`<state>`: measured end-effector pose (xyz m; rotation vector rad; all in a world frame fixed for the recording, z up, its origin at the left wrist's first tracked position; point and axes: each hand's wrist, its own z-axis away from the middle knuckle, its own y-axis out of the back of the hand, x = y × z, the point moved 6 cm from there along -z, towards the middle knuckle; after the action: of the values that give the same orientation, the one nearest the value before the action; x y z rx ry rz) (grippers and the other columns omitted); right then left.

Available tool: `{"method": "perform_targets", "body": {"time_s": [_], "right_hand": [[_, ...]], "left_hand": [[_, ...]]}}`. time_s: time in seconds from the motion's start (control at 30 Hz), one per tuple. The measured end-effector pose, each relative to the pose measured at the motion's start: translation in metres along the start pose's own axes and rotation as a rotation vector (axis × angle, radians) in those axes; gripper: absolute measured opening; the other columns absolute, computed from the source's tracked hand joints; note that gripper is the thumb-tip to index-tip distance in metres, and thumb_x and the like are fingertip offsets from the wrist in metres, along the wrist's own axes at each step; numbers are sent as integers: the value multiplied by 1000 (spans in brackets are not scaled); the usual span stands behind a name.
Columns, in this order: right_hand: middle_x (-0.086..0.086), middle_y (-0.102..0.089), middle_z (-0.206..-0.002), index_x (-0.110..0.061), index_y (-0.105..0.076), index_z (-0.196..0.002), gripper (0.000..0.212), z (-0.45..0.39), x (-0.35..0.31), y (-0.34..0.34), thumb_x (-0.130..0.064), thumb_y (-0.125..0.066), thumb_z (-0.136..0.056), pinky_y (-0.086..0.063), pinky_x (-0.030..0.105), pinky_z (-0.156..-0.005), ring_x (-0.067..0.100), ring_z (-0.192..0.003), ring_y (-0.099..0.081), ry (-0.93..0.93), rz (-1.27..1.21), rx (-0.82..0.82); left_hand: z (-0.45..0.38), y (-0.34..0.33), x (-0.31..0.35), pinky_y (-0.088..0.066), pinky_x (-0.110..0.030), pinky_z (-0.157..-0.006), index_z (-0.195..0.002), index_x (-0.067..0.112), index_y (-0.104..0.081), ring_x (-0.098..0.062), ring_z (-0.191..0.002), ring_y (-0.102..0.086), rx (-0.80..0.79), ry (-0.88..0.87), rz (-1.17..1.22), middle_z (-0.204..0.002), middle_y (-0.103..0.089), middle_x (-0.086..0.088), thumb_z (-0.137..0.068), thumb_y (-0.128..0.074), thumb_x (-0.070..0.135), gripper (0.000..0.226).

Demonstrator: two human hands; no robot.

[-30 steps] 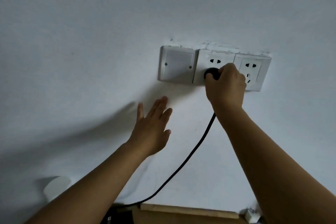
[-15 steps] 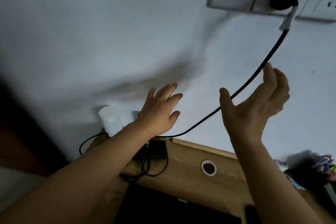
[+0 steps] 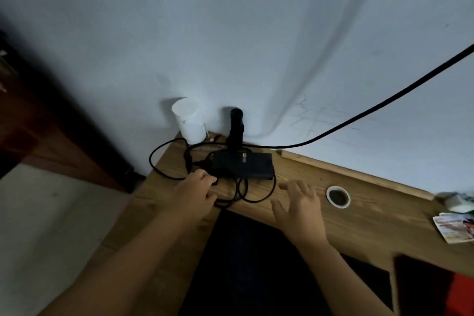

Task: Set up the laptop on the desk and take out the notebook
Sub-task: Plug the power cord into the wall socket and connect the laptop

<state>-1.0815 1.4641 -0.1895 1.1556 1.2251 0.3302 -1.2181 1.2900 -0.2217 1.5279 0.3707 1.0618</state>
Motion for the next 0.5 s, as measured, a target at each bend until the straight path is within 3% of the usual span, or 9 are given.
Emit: {"method": "perform_targets", "body": {"time_s": [0.23, 0.37, 0.5], "right_hand": [[4, -61, -115, -13, -58, -114, 31, 6, 3, -46, -20, -58, -84, -40, 28, -88, 21, -110, -48, 19, 18, -210], [4, -61, -111, -13, -58, -109, 27, 7, -3, -61, -22, -58, -84, -42, 30, -88, 22, -108, -49, 27, 7, -257], [3, -61, -111, -13, -58, -111, 28, 9, -8, -68, -23, -59, -85, -43, 31, -88, 21, -109, -46, 18, 2, -281]], "left_hand": [[21, -14, -68, -52, -40, -77, -118, 15, -55, -23, -95, -54, 14, 144, 66, -116, -50, -9, -82, -59, 9, 36], [15, -16, -81, -52, -46, -79, -124, 18, -52, -27, -99, -55, 26, 140, 135, -118, -53, -11, -83, -52, 0, 45], [-1, -30, -73, -51, -40, -86, -128, 21, -49, -26, -105, -52, -99, 91, 76, -130, -42, -9, -82, -50, -5, 53]]}}
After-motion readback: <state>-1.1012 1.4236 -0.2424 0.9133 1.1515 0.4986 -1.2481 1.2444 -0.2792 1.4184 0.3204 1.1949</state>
